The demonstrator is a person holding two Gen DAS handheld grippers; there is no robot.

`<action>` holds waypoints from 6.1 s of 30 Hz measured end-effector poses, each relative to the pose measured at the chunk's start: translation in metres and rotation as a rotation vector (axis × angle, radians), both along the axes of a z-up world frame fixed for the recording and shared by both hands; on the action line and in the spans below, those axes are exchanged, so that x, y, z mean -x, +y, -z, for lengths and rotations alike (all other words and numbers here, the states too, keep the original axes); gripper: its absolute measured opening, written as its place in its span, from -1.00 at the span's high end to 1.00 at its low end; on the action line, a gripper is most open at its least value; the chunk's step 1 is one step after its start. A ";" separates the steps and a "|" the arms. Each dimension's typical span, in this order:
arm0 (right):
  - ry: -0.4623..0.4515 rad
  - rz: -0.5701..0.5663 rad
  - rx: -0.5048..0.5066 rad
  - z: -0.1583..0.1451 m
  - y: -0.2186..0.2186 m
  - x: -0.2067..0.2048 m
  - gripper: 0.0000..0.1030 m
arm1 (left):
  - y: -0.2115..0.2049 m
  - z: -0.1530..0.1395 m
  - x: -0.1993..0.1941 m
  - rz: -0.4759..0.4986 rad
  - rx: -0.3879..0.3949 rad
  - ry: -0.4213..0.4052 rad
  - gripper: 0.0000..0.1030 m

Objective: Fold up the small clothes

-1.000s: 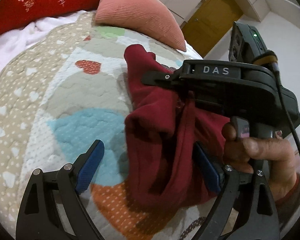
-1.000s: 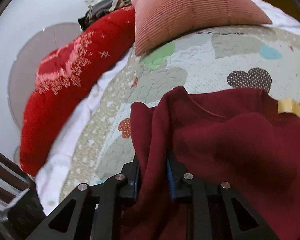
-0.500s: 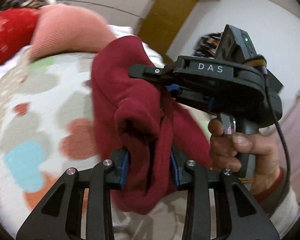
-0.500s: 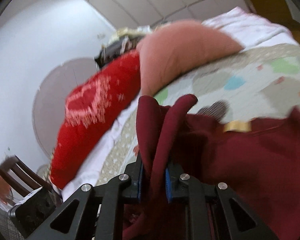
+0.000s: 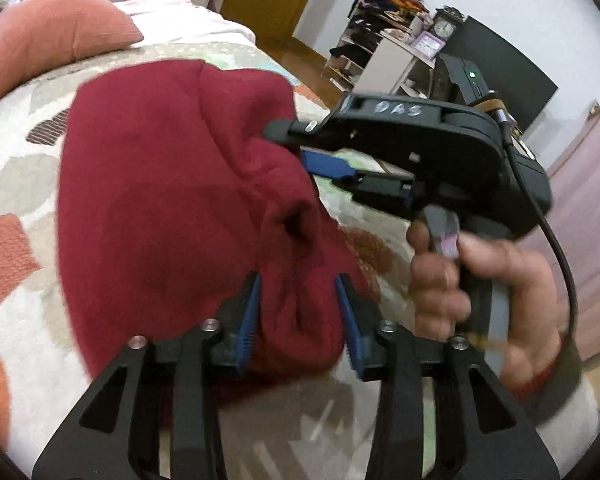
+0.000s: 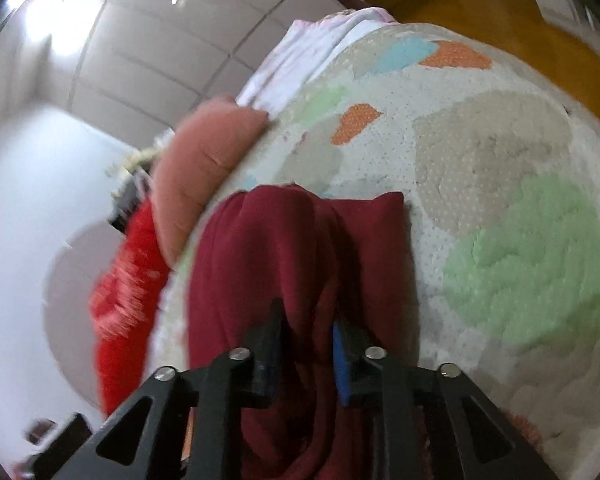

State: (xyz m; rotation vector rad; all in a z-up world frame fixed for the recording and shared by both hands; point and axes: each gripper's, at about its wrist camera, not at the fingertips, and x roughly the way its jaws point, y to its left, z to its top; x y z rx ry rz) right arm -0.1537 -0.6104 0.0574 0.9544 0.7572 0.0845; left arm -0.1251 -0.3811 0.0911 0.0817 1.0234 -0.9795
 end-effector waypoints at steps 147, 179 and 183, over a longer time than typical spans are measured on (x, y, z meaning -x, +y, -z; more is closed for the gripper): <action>-0.068 -0.198 0.350 -0.037 0.073 0.017 0.11 | 0.076 0.002 -0.051 -0.304 0.047 0.055 -0.25; -0.007 -0.343 0.648 -0.036 0.200 0.095 0.34 | 0.166 -0.011 0.046 -0.514 -0.218 -0.233 -0.30; -0.067 -0.290 0.663 -0.066 0.206 0.113 0.01 | 0.164 -0.020 0.058 -0.540 -0.217 -0.294 -0.30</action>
